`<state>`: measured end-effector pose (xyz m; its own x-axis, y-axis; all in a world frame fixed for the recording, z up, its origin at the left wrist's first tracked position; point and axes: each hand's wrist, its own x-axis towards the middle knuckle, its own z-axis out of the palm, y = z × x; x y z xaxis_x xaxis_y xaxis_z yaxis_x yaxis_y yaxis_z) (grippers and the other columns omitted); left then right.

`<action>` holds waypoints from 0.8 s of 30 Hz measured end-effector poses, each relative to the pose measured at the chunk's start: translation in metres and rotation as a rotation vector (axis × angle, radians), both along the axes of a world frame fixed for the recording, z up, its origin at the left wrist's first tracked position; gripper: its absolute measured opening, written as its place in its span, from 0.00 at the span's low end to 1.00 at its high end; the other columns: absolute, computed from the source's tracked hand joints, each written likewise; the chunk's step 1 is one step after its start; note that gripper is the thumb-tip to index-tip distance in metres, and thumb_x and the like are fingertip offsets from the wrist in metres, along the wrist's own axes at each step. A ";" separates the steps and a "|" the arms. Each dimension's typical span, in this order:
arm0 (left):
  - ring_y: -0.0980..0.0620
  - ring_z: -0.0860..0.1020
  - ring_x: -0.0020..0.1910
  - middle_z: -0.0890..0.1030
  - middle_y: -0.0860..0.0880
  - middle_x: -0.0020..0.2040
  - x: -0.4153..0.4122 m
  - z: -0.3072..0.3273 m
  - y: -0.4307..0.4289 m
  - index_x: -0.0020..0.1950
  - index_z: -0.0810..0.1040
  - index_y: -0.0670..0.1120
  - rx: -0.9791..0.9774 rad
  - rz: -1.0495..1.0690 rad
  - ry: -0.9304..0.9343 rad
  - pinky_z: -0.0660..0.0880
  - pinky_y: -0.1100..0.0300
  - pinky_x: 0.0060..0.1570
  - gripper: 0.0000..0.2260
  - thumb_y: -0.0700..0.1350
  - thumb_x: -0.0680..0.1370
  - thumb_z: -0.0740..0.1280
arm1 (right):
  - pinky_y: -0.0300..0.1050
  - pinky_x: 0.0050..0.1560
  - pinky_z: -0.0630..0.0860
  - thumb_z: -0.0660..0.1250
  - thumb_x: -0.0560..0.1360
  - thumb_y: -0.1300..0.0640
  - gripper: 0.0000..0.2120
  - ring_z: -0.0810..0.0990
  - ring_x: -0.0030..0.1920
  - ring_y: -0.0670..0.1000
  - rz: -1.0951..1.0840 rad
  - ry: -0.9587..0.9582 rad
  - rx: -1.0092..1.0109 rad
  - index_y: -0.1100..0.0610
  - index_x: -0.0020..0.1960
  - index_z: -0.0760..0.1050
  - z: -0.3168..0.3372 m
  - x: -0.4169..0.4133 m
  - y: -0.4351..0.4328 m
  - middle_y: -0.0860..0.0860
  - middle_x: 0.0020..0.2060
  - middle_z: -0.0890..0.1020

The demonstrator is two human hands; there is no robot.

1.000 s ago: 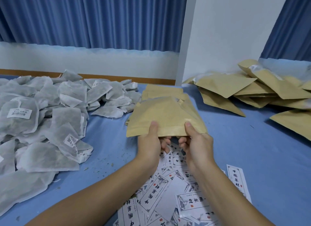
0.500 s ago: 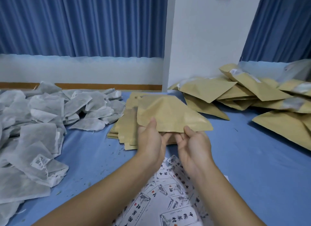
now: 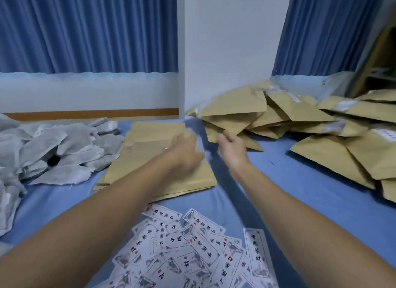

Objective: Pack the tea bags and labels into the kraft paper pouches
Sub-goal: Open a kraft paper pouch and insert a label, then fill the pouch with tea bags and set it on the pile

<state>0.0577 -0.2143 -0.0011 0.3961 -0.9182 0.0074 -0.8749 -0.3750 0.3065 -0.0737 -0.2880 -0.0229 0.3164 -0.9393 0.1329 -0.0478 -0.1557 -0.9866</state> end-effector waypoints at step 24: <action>0.43 0.78 0.53 0.77 0.47 0.57 0.057 -0.030 0.150 0.62 0.76 0.47 0.051 -0.457 -0.282 0.72 0.52 0.52 0.16 0.55 0.84 0.57 | 0.54 0.52 0.77 0.61 0.82 0.47 0.10 0.79 0.48 0.51 0.534 0.638 -0.749 0.50 0.53 0.79 -0.036 0.015 0.116 0.46 0.46 0.83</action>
